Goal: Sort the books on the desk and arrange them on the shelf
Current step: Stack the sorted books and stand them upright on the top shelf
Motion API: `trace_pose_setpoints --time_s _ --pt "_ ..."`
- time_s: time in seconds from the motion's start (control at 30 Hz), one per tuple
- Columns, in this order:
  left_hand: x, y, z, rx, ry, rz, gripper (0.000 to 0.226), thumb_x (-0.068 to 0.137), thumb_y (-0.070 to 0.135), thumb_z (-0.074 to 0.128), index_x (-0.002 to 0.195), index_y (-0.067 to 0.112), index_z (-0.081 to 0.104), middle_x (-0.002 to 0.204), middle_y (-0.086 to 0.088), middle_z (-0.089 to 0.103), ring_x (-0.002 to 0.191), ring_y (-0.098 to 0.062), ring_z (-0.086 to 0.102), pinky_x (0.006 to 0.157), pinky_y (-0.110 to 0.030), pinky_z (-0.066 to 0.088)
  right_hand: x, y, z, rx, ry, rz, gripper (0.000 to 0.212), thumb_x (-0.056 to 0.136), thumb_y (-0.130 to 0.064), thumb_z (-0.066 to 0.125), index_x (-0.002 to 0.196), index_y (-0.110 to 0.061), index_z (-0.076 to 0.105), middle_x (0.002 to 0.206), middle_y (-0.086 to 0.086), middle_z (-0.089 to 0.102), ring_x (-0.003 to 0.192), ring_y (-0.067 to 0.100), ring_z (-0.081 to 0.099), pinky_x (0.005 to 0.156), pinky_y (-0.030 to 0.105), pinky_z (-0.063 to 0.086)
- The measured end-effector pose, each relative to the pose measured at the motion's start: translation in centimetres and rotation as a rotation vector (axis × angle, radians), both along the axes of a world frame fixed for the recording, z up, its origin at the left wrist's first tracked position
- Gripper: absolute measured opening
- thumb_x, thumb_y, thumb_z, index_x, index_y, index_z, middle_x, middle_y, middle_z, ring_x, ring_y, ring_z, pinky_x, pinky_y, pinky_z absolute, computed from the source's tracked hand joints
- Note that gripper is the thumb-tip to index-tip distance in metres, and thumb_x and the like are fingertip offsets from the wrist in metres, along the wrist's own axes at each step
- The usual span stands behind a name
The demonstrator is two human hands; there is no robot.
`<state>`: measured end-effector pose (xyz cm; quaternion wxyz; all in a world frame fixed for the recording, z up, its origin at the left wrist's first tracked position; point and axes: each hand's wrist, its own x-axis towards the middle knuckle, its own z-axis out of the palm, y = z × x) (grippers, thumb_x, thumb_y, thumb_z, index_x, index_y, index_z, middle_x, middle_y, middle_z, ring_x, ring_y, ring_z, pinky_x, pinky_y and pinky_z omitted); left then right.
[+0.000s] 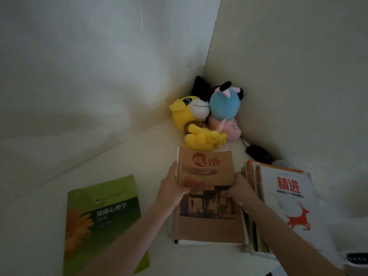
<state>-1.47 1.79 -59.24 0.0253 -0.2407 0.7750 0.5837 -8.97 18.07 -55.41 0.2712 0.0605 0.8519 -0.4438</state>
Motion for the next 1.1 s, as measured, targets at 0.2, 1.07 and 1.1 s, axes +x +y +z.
trace_pose_setpoints --time_s 0.2,1.07,1.1 --pt "-0.7 0.6 -1.4 -0.072 0.046 -0.019 0.07 0.082 0.005 0.07 0.137 0.025 0.03 0.108 0.008 0.057 0.095 -0.007 0.055 0.066 -0.003 0.043 -2.0 0.5 -2.8 0.022 -0.118 0.069 0.03 0.08 0.016 0.063 0.109 0.016 0.057 0.11 0.027 0.064 0.103 0.035 0.06 0.089 0.049 0.05" --pt "-0.8 -0.7 -4.7 0.255 -0.378 0.143 0.079 0.078 0.053 0.069 0.139 0.014 0.039 0.136 -0.006 0.052 0.12 -0.025 0.053 0.101 -0.036 0.043 -1.7 -0.1 -9.5 0.083 -0.09 -0.147 0.07 0.072 -0.062 0.072 0.124 -0.018 0.056 0.11 0.002 0.066 0.098 0.024 0.063 0.085 0.043 0.056" --pt "-0.5 -1.1 -4.7 0.276 -0.407 0.15 0.076 0.075 0.053 0.073 0.134 0.014 0.045 0.132 -0.004 0.054 0.118 -0.024 0.054 0.097 -0.031 0.044 -1.3 -0.2 -9.7 0.085 -0.087 -0.132 0.069 0.071 -0.062 0.073 0.121 -0.017 0.056 0.109 0.002 0.067 0.097 0.024 0.063 0.085 0.043 0.056"
